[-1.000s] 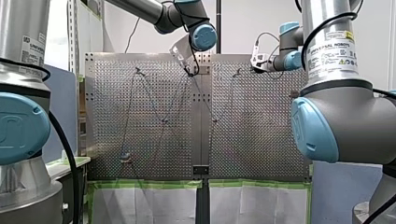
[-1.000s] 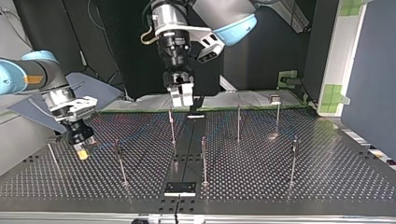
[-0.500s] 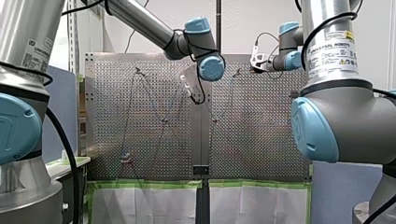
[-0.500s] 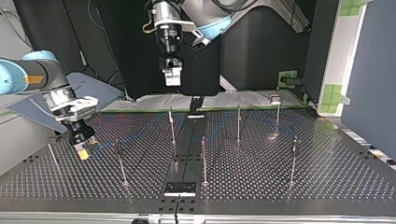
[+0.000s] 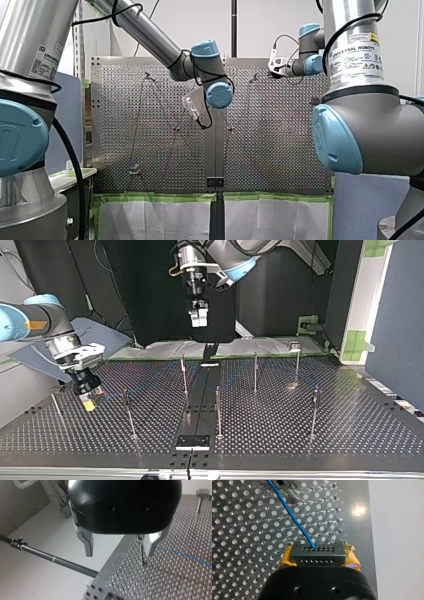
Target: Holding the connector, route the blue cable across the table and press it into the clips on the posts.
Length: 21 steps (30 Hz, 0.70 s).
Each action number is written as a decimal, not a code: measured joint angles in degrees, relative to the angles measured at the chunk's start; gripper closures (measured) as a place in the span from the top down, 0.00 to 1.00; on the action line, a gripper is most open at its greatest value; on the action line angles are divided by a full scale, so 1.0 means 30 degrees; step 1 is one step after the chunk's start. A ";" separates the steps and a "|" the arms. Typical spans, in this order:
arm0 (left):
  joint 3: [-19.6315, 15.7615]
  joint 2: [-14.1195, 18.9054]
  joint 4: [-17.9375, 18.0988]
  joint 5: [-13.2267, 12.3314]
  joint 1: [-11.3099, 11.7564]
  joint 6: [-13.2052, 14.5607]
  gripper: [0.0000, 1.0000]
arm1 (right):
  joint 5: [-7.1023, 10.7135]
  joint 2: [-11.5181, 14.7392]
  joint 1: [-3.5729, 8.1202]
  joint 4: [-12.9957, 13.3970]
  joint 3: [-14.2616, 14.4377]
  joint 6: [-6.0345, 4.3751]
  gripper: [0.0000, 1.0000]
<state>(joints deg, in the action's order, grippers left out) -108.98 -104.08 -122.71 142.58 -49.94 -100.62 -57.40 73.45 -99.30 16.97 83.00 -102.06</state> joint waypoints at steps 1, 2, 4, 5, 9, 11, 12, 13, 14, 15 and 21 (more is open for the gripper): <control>-0.0155 -0.0002 0.0163 -0.0002 0.0133 0.0003 1.00 | -0.0001 -0.0001 0.0002 0.0000 0.0001 0.0002 0.00; -0.0366 -0.0003 0.0371 -0.0013 0.0320 0.0003 1.00 | 0.0000 -0.0001 0.0004 0.0002 0.0001 -0.0001 0.00; -0.0662 -0.0004 0.0665 -0.0036 0.0511 0.0001 1.00 | 0.0000 0.0000 0.0007 0.0001 0.0005 0.0000 0.00; -0.0861 -0.0004 0.0870 -0.0039 0.0542 0.0000 1.00 | 0.0000 0.0000 0.0008 0.0000 0.0006 0.0000 0.00; -0.1461 -0.0004 0.1471 -0.0102 0.0416 -0.0002 1.00 | 0.0000 0.0000 0.0019 0.0000 0.0004 -0.0001 0.00; -0.1807 -0.0004 0.1808 -0.0115 0.0347 0.0036 1.00 | 0.0000 0.0000 -0.0010 0.0001 0.0005 0.0000 0.00; -0.1956 -0.0004 0.1964 -0.0123 0.0328 0.0065 1.00 | -0.0001 -0.0001 -0.0020 0.0000 0.0006 -0.0001 0.00; -0.2121 -0.0004 0.2128 -0.0149 0.0312 0.0108 1.00 | 0.0000 0.0000 -0.0031 -0.0001 0.0005 -0.0001 0.00; -0.2350 -0.0004 0.2348 -0.0238 0.0289 0.0215 1.00 | -0.0001 -0.0002 -0.0046 -0.0008 0.0006 0.0000 0.00; -0.2523 -0.0005 0.2530 -0.0341 0.0273 0.0325 1.00 | -0.0001 0.0000 -0.0058 -0.0013 0.0006 0.0000 0.00; -0.3540 -0.0004 0.3538 -0.1201 0.0221 0.0968 1.00 | 0.0000 0.0000 -0.0117 -0.0027 0.0007 -0.0001 0.00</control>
<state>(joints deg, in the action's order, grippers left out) -119.60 -104.09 -112.10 138.98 -49.27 -97.71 -57.40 73.45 -99.65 16.89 83.02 -102.06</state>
